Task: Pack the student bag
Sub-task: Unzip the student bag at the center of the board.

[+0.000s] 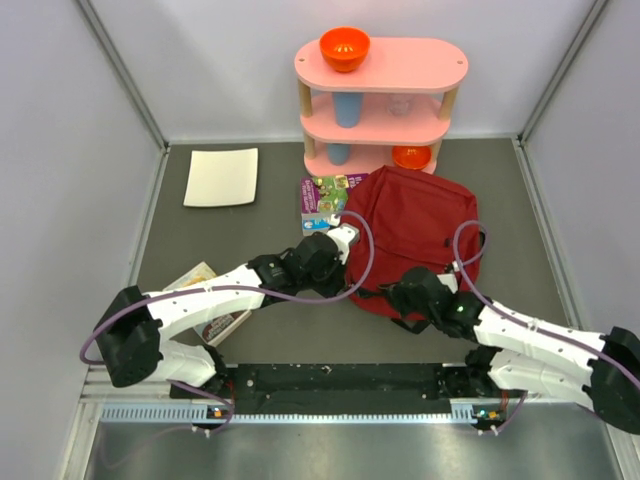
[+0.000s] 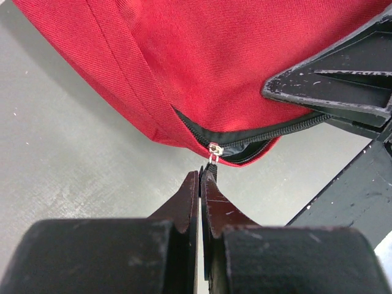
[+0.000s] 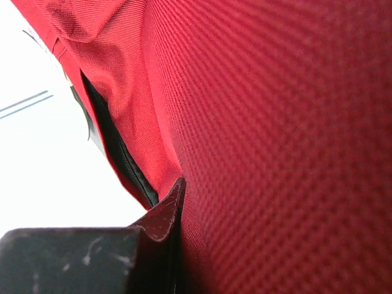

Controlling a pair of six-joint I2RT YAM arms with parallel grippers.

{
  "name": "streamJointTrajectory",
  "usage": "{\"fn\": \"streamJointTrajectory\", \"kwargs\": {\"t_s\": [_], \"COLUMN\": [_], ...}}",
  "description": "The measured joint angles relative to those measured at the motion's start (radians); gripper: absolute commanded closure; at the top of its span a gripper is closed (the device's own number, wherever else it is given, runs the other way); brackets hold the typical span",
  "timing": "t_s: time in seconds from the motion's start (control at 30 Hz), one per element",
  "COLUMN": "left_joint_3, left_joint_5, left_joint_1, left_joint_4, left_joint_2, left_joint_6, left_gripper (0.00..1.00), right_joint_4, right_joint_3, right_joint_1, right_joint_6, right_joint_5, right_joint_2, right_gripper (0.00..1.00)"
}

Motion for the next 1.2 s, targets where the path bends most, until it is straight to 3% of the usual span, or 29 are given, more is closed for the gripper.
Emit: {"fn": "streamJointTrajectory", "kwargs": {"t_s": [0.23,0.43,0.63,0.93,1.2], "left_joint_3": [0.038,0.180,0.272,0.273,0.280], "left_joint_5": [-0.029,-0.040,-0.055,-0.053,0.004], "left_joint_1": [-0.008,-0.006,-0.005,0.081,0.117], "left_joint_4": [0.006,-0.001,-0.048,-0.042,0.001], "left_joint_2": [0.001,0.082,0.170,0.251,0.334], "left_joint_6": [0.019,0.055,0.097,0.117,0.121], "left_gripper": [1.00,1.00,1.00,1.00,1.00], "right_joint_4": [-0.059,-0.113,-0.159,-0.192,-0.201], "right_joint_3": [-0.069,-0.135,-0.154,-0.198,-0.219], "right_joint_1": [-0.027,-0.033,-0.033,-0.035,-0.037], "right_joint_6": [-0.201,-0.327,-0.397,-0.497,-0.532], "right_joint_5": [-0.025,-0.052,-0.057,-0.051,-0.051], "right_joint_2": [-0.223,-0.361,-0.420,-0.568,-0.591], "right_gripper": [1.00,1.00,1.00,1.00,1.00]}}
